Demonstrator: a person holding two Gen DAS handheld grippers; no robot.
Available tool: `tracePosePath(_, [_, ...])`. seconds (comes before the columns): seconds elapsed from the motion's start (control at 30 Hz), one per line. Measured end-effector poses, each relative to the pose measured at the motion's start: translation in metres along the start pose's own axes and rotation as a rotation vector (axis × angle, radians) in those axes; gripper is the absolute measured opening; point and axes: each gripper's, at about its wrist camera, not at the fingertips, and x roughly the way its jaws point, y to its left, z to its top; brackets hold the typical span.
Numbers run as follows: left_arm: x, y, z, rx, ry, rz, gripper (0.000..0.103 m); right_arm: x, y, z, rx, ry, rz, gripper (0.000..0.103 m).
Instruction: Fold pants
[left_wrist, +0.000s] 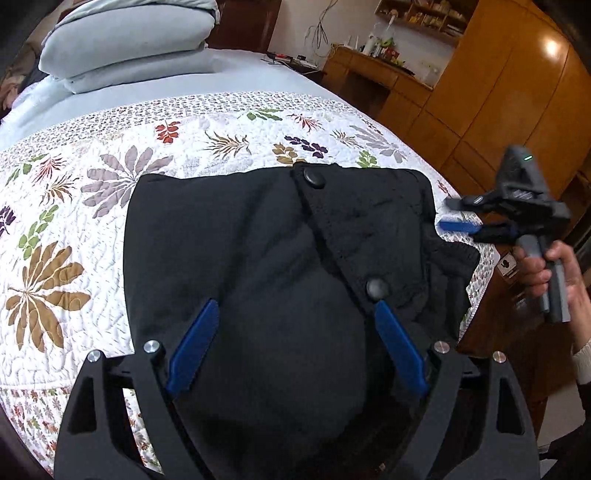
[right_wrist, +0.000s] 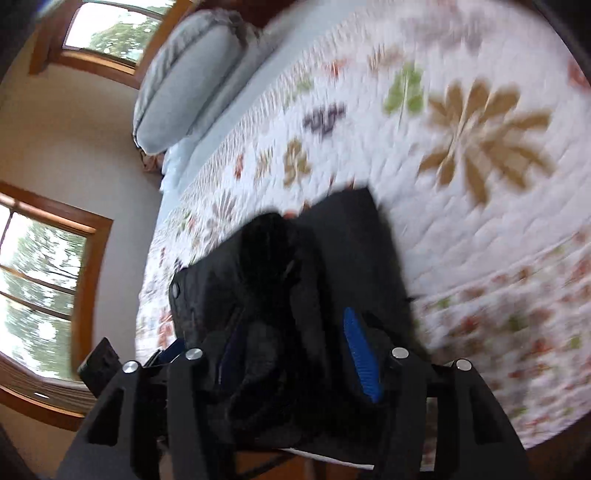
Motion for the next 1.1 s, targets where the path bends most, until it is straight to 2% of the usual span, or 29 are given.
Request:
tracePosePath(0.07, [0.001,0.000,-0.001,0.009,0.005,0.003,0.086,-0.009,0.016,-0.002,-0.057,-0.016,0.064,0.056])
tracePosePath(0.17, [0.002,-0.001,-0.002,0.023,0.010,0.009,0.086,0.002,0.050,-0.016,-0.145,0.048,0.210,0.056])
tracePosePath(0.23, [0.004,-0.001,-0.001,0.023,0.010,0.006,0.087,0.015,0.061,-0.024,-0.170,0.095,0.240,0.056])
tracePosePath(0.37, [0.006,-0.001,0.000,0.025,0.016,0.001,0.088,0.038,0.059,-0.034,-0.180,0.134,0.162,0.056])
tracePosePath(0.53, [0.008,0.000,0.001,0.042,0.029,-0.005,0.089,0.034,0.029,-0.046,-0.123,0.134,0.091,0.053])
tracePosePath(0.63, [0.011,0.000,0.000,0.044,0.034,-0.007,0.089,0.027,0.009,-0.053,-0.075,0.133,0.117,0.051])
tracePosePath(0.7, [0.012,-0.001,-0.001,0.048,0.033,0.000,0.089,0.016,0.005,-0.050,-0.041,0.101,0.166,0.051])
tracePosePath(0.8, [0.006,0.001,0.000,0.027,0.032,-0.011,0.089,-0.003,0.003,-0.046,-0.050,0.045,0.138,0.059])
tracePosePath(0.9, [-0.007,0.010,-0.001,-0.015,0.029,-0.024,0.089,-0.013,0.000,-0.044,-0.101,0.037,0.051,0.077])
tracePosePath(1.1, [-0.026,0.027,-0.018,-0.019,0.028,0.059,0.090,0.002,0.004,-0.049,-0.192,0.099,-0.057,0.078])
